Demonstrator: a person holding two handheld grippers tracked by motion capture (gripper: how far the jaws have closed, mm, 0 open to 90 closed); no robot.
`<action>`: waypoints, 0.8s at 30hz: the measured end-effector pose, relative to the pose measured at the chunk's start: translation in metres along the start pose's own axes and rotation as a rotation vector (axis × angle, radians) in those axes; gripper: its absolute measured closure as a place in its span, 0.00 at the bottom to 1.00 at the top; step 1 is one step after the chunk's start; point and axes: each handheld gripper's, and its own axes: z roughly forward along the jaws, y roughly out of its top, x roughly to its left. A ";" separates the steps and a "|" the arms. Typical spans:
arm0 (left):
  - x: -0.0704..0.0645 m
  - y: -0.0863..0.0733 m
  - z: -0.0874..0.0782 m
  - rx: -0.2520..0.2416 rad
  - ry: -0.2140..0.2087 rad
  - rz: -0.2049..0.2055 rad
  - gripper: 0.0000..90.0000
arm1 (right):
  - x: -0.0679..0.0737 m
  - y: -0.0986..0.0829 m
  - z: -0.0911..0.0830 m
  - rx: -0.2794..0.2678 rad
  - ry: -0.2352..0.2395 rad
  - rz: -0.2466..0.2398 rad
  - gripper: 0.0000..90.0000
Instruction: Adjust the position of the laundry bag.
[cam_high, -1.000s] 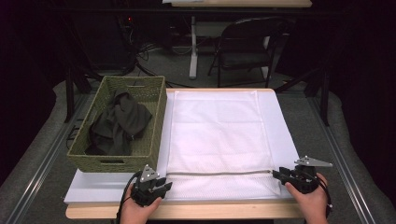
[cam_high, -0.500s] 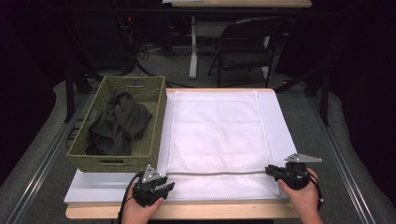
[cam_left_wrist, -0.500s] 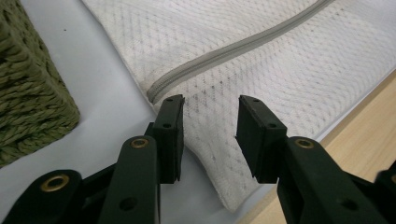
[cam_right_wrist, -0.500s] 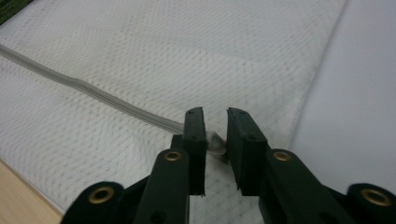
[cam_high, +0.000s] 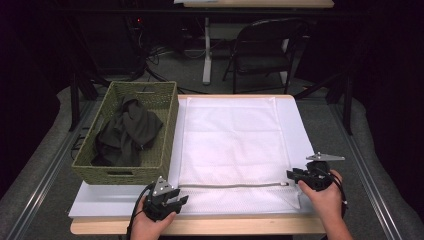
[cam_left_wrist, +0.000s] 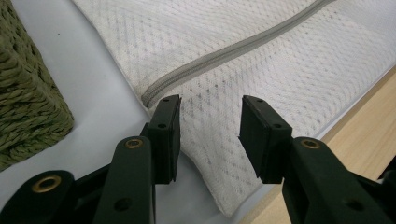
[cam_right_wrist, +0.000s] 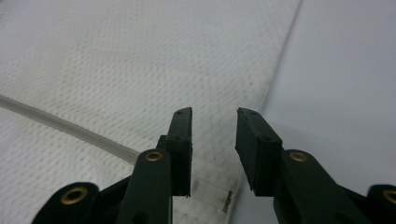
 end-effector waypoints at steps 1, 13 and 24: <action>0.000 0.000 0.000 0.000 0.000 0.000 0.65 | 0.000 0.000 0.000 0.000 0.000 0.000 0.74; -0.001 0.002 0.005 0.007 -0.004 0.013 0.64 | -0.005 -0.016 0.013 0.028 -0.022 0.031 0.71; -0.005 0.002 0.007 0.010 -0.017 0.025 0.65 | 0.016 -0.019 0.019 0.050 -0.157 -0.113 0.88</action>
